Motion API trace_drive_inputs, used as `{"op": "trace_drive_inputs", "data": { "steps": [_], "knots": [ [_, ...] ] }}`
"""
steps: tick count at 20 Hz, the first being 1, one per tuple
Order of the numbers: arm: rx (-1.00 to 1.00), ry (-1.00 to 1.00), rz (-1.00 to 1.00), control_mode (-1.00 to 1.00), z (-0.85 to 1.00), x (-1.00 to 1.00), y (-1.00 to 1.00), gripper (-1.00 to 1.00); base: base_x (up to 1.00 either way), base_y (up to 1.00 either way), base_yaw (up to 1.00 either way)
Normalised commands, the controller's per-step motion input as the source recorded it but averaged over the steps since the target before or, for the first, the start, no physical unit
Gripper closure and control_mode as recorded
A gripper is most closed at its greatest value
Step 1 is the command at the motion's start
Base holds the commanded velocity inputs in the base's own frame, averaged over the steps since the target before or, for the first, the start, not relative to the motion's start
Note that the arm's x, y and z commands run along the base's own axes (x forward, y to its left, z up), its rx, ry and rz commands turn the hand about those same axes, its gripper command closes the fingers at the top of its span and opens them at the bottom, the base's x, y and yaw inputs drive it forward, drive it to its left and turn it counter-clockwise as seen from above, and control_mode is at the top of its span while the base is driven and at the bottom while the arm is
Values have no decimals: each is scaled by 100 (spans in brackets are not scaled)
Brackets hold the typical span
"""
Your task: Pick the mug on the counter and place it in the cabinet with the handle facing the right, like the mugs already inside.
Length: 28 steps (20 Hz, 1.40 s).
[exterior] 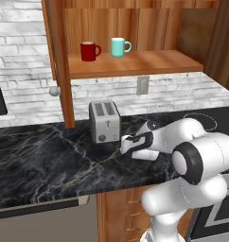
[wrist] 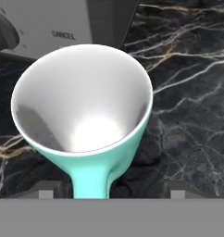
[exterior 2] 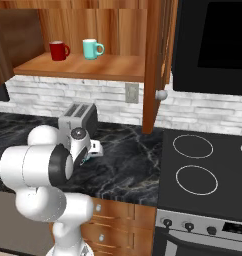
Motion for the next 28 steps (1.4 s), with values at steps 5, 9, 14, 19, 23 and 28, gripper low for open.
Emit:
{"op": "trace_drive_inputs", "data": {
  "steps": [5, 9, 14, 19, 23, 28],
  "knots": [
    [1, 0, 1, -100, -4, 1, 0, 100, 0, 0, 0],
    [2, -2, 3, -100, 0, -1, 4, 100, 0, 0, 0],
    [0, -8, 2, -100, 26, -8, 17, 100, 0, 0, 0],
    [0, -8, 0, -100, 50, -12, 18, 100, 0, 0, 0],
    [2, -1, 0, -100, 57, -15, 14, 100, 0, 0, 0],
    [7, 0, 0, -100, 68, -11, 7, 100, 0, 0, 0]
  ]
}}
